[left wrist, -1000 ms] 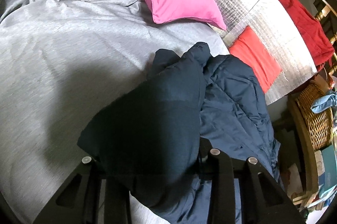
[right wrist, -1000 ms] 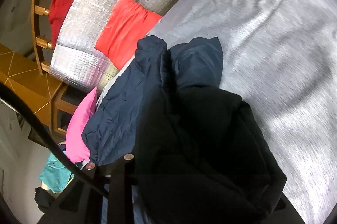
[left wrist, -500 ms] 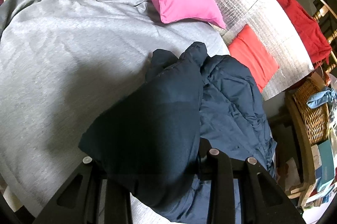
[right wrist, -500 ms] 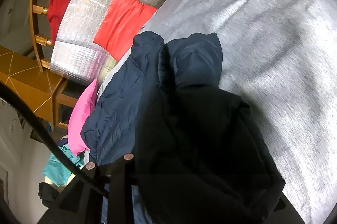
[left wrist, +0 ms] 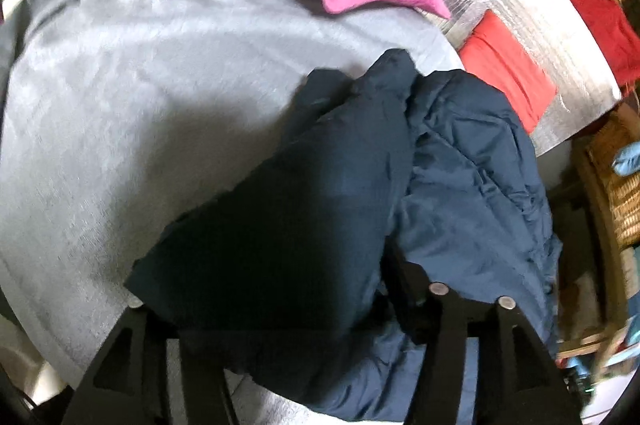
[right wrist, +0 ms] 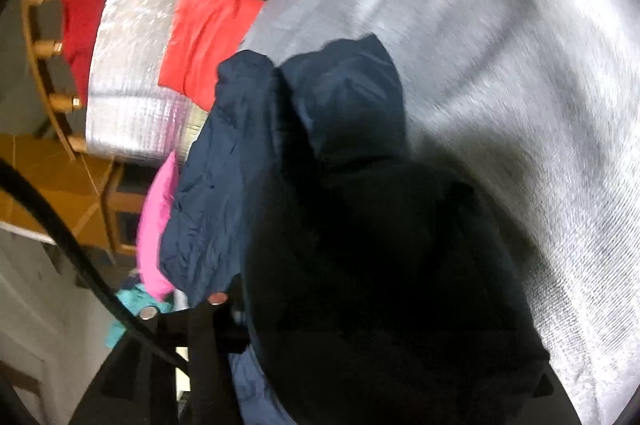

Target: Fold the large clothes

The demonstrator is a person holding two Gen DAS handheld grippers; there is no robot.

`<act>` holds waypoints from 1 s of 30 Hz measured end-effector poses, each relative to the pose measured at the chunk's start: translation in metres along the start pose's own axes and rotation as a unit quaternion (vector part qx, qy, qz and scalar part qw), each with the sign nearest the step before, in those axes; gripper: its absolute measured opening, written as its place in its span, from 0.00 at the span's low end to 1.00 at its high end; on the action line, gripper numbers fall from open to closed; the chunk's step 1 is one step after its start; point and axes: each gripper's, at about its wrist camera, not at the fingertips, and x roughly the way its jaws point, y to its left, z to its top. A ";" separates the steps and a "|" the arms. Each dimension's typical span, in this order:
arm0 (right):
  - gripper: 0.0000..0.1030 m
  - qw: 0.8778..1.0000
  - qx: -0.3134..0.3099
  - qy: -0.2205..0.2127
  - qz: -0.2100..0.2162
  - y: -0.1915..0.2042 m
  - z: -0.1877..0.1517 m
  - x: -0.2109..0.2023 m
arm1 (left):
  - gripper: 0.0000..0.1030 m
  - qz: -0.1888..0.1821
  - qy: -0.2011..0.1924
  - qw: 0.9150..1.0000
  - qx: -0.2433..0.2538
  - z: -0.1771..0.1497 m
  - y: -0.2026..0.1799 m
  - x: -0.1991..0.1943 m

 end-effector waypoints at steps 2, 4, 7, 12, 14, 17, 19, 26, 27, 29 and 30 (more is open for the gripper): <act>0.63 0.999 0.028 0.022 0.019 -0.008 0.008 -0.006 | 0.65 -0.021 0.031 0.999 -0.025 0.007 0.013 0.000; 0.67 0.998 0.042 0.033 0.034 -0.014 0.014 -0.016 | 0.66 -0.043 0.054 0.997 -0.039 0.012 0.024 -0.003; 0.67 0.996 0.030 0.054 0.061 -0.019 0.029 -0.039 | 0.66 -0.060 0.070 0.995 -0.034 0.018 0.036 -0.013; 0.67 0.997 -0.056 0.041 0.029 -0.012 0.043 -0.081 | 0.66 -0.066 0.074 0.995 0.016 0.022 0.039 -0.033; 0.67 0.997 -0.074 0.024 0.029 -0.011 0.045 -0.097 | 0.66 -0.060 0.067 0.996 0.030 0.025 0.041 -0.042; 0.67 0.994 -0.103 -0.003 0.023 -0.006 0.049 -0.111 | 0.66 -0.029 0.016 0.998 0.047 0.036 0.041 -0.060; 0.67 0.994 -0.111 -0.004 0.013 -0.005 0.048 -0.107 | 0.74 -0.003 -0.037 0.998 0.059 0.044 0.039 -0.075; 0.67 0.988 -0.151 0.000 -0.043 0.015 0.044 -0.065 | 0.80 -0.003 -0.035 0.997 0.069 0.049 0.027 -0.037; 0.67 0.986 -0.155 0.000 -0.061 0.016 0.043 -0.056 | 0.80 0.001 -0.023 0.997 0.069 0.048 0.025 -0.026; 0.66 0.983 -0.163 0.003 -0.084 0.016 0.041 -0.041 | 0.80 0.021 0.004 0.998 0.064 0.044 0.026 -0.006; 0.62 0.981 -0.168 0.003 -0.095 0.016 0.040 -0.035 | 0.80 0.032 0.010 0.997 0.066 0.042 0.026 0.001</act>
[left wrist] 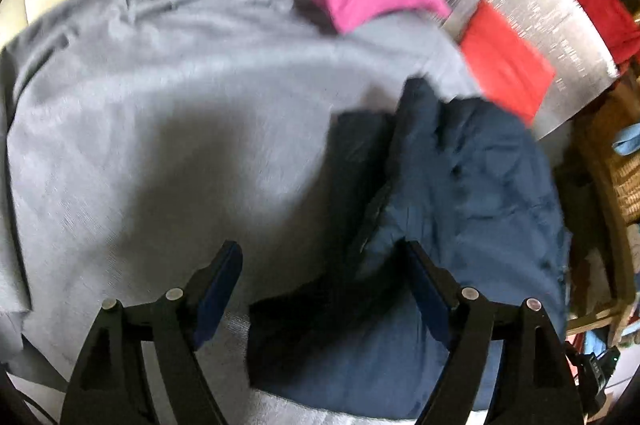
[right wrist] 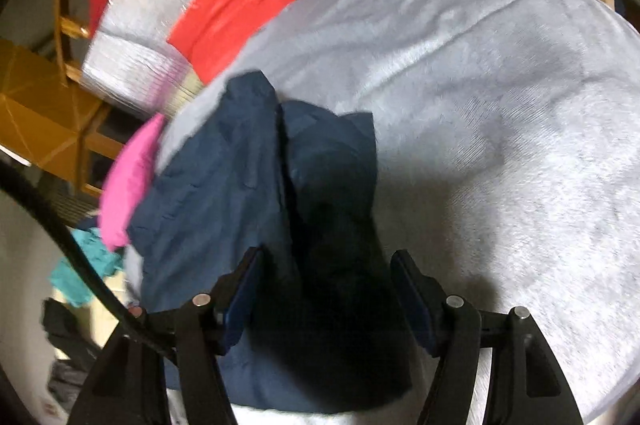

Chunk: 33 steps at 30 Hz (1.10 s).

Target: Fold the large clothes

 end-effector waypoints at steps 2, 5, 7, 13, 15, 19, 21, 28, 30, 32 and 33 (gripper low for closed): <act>0.60 0.999 -0.022 0.002 -0.033 0.004 -0.004 0.010 | 0.85 0.023 0.007 1.000 0.015 -0.001 -0.001 0.009; 0.57 0.998 -0.034 -0.002 -0.057 0.009 -0.007 0.012 | 0.89 0.037 0.003 0.999 0.032 -0.001 -0.004 0.011; 0.57 0.998 -0.019 -0.001 -0.059 0.009 -0.007 0.010 | 0.89 0.038 0.000 0.999 0.039 0.000 -0.005 0.010; 0.57 0.996 -0.025 -0.071 -0.054 0.027 -0.004 -0.020 | 0.89 0.026 -0.102 0.993 0.057 0.007 -0.019 -0.030; 0.57 0.992 -0.045 -0.109 -0.044 0.038 -0.003 -0.032 | 0.89 0.015 -0.138 0.988 0.067 0.007 -0.026 -0.041; 0.57 0.991 -0.069 -0.110 -0.009 0.058 -0.004 -0.023 | 0.89 -0.013 -0.159 0.982 0.099 0.002 -0.050 -0.043; 0.37 0.992 -0.082 -0.093 -0.005 0.068 -0.002 -0.010 | 0.89 -0.017 -0.156 0.979 0.129 -0.004 -0.069 -0.038; 0.21 0.998 -0.045 -0.011 -0.045 0.058 0.003 0.037 | 0.89 0.045 -0.049 0.983 0.170 -0.013 -0.098 0.018; 0.22 0.997 -0.054 -0.018 -0.045 0.062 0.007 0.034 | 0.89 0.058 -0.052 0.981 0.177 -0.012 -0.103 0.023; 0.25 0.997 -0.054 -0.028 -0.037 0.068 0.012 0.031 | 0.89 0.039 -0.057 0.982 0.177 -0.004 -0.106 0.019; 0.26 0.998 -0.052 -0.036 -0.030 0.070 0.017 0.029 | 0.89 0.021 -0.057 0.984 0.169 0.003 -0.107 0.017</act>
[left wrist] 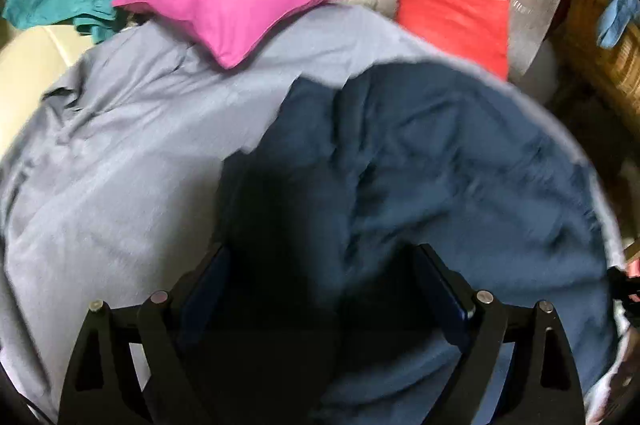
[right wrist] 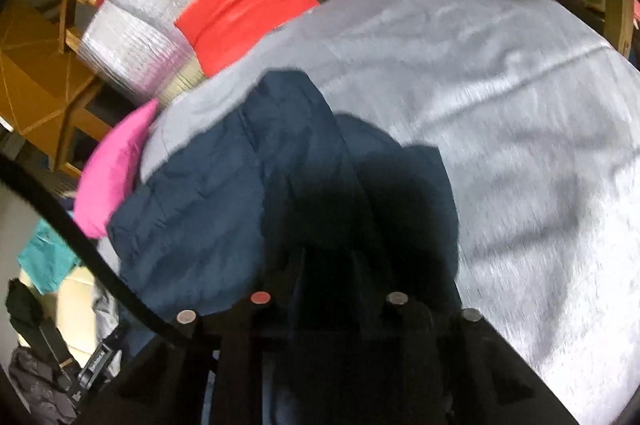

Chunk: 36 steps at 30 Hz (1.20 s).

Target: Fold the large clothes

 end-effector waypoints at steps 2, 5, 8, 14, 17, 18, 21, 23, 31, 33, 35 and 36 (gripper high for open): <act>0.39 1.000 0.001 -0.014 0.007 0.003 0.011 -0.002 | 0.89 -0.002 -0.010 1.000 -0.030 0.018 0.008 0.000; 0.73 0.999 0.003 -0.036 0.011 0.011 0.028 0.005 | 0.89 0.016 -0.021 0.998 -0.048 0.042 0.013 0.003; 0.73 0.999 -0.006 -0.047 0.014 0.023 0.051 0.017 | 0.89 0.057 -0.001 0.998 -0.008 0.058 0.006 0.017; 0.74 0.999 -0.006 -0.042 0.003 0.026 0.086 0.056 | 0.89 0.053 0.018 0.998 0.000 0.072 -0.005 0.039; 0.72 1.000 -0.017 -0.025 -0.004 0.026 0.091 0.077 | 0.89 0.064 0.024 0.998 0.015 0.074 -0.014 0.050; 0.57 0.999 -0.029 -0.018 -0.008 0.027 0.091 0.083 | 0.89 0.067 0.028 0.997 0.020 0.074 -0.018 0.053; 0.39 0.997 -0.055 -0.016 -0.046 0.032 0.088 0.092 | 0.89 0.078 0.049 0.995 0.039 0.069 -0.025 0.068; 0.30 0.997 -0.051 -0.028 -0.059 0.031 0.089 0.089 | 0.89 0.090 0.051 0.993 0.050 0.066 -0.029 0.070; 0.29 0.993 -0.032 -0.024 -0.110 0.030 0.088 0.087 | 0.89 0.073 0.016 0.996 0.054 0.074 -0.031 0.046; 0.31 0.994 -0.031 -0.054 -0.092 0.042 0.090 0.066 | 0.89 0.069 0.004 0.996 0.051 0.076 -0.030 0.037; 0.34 0.991 -0.063 -0.090 -0.072 0.066 0.087 0.043 | 0.89 0.078 -0.001 0.996 0.053 0.076 -0.031 0.032; 0.42 0.991 -0.076 -0.095 -0.057 0.076 0.084 0.038 | 0.89 0.081 -0.001 0.995 0.055 0.075 -0.032 0.032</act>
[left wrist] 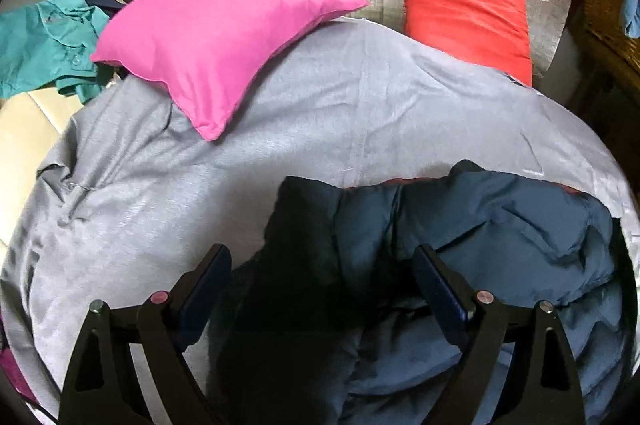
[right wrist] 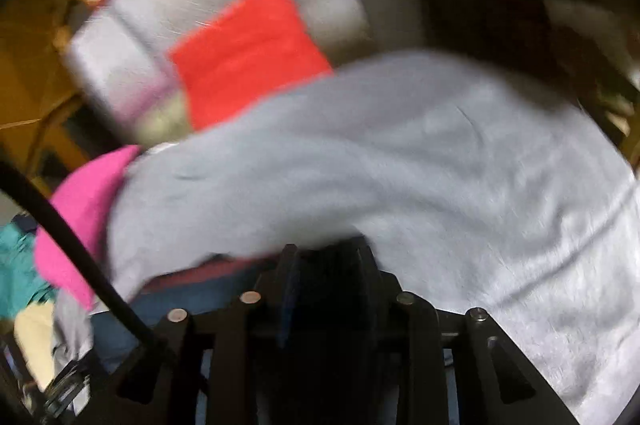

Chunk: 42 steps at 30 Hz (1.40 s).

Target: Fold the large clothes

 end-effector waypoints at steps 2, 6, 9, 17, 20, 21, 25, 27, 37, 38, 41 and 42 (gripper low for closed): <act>0.52 0.998 -0.025 0.001 0.053 0.024 -0.004 -0.009 | 0.89 0.005 0.002 1.000 0.006 -0.002 -0.002 0.001; 0.53 0.990 -0.074 0.035 0.118 0.071 -0.030 0.002 | 0.89 0.011 0.007 1.000 0.014 -0.006 -0.006 0.003; 0.56 0.989 -0.090 0.063 0.100 0.085 -0.049 0.026 | 0.89 0.006 0.003 1.000 0.019 -0.011 -0.013 0.004; 0.74 0.988 -0.046 0.108 0.095 0.060 -0.071 0.074 | 0.92 0.033 0.026 0.997 0.069 -0.026 -0.041 0.021; 0.78 0.987 -0.053 0.105 0.109 0.063 -0.073 0.081 | 0.93 0.034 0.026 0.997 0.068 -0.029 -0.042 0.024; 0.78 0.987 -0.054 0.106 0.108 0.063 -0.073 0.082 | 0.93 0.034 0.024 0.997 0.069 -0.029 -0.042 0.024; 0.77 0.985 -0.064 0.122 0.100 0.069 -0.072 0.081 | 0.94 0.034 0.019 0.997 0.067 -0.032 -0.044 0.025; 0.77 0.985 -0.063 0.124 0.098 0.068 -0.074 0.083 | 0.94 0.029 0.016 0.998 0.061 -0.034 -0.042 0.027; 0.96 0.982 -0.095 0.109 0.120 0.074 -0.079 0.084 | 0.95 0.025 0.001 0.998 0.053 -0.040 -0.042 0.027; 0.98 0.981 -0.101 0.108 0.122 0.076 -0.080 0.084 | 0.95 0.025 0.001 0.998 0.053 -0.040 -0.043 0.027; 0.98 0.980 -0.105 0.110 0.126 0.077 -0.080 0.083 | 0.96 0.023 0.001 0.998 0.052 -0.040 -0.043 0.028; 0.98 0.980 -0.103 0.113 0.131 0.075 -0.079 0.083 | 0.96 0.023 0.001 0.998 0.052 -0.040 -0.042 0.028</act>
